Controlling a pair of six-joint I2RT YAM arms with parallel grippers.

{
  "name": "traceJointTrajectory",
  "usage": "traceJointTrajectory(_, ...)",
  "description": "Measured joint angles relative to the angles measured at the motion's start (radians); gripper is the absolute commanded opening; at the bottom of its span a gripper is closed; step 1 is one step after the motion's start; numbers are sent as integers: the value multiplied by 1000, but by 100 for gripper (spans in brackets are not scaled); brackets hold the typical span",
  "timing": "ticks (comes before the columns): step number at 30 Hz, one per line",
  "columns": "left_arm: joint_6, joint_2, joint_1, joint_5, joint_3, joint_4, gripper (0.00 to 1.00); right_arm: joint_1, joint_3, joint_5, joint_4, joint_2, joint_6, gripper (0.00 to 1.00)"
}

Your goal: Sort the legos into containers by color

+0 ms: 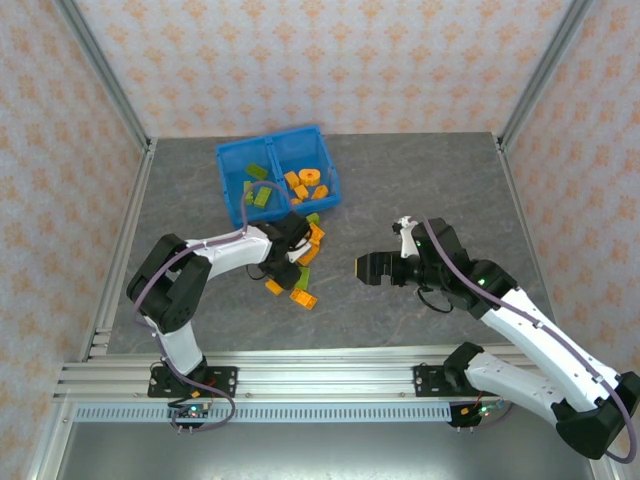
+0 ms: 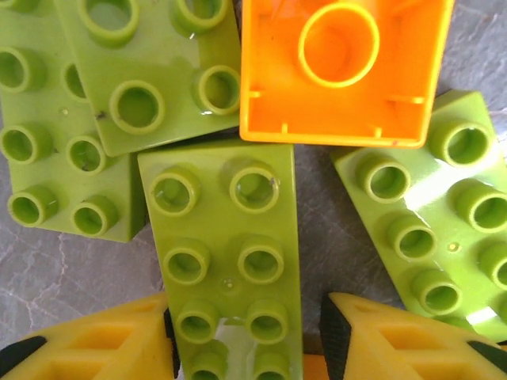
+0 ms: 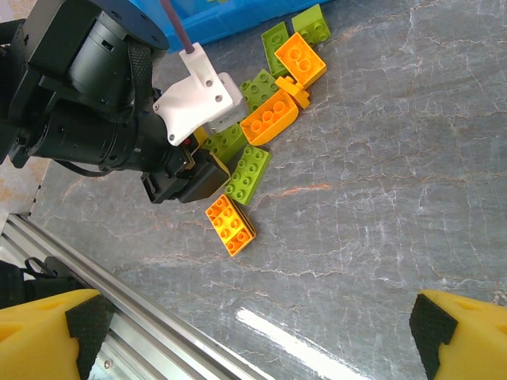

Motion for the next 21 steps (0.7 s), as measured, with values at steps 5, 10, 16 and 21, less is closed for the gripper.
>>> traceJointTrajectory(5, -4, -4, -2, 3, 0, 6, 39, 0, 0, 0, 0, 0, 0, 99)
traceJointTrajectory(10, -5, -44, -2, 2, 0, 8, 39, 0, 0, -1, 0, 0, 3, 99)
traceJointTrajectory(16, -7, -201, 8, -8, 39, 8, 40, 0, 0, -5, 0, -1, 3, 99)
traceJointTrajectory(21, -16, -269, 95, -56, 134, 24, 40, 0, 0, -8, 0, -4, 3, 99)
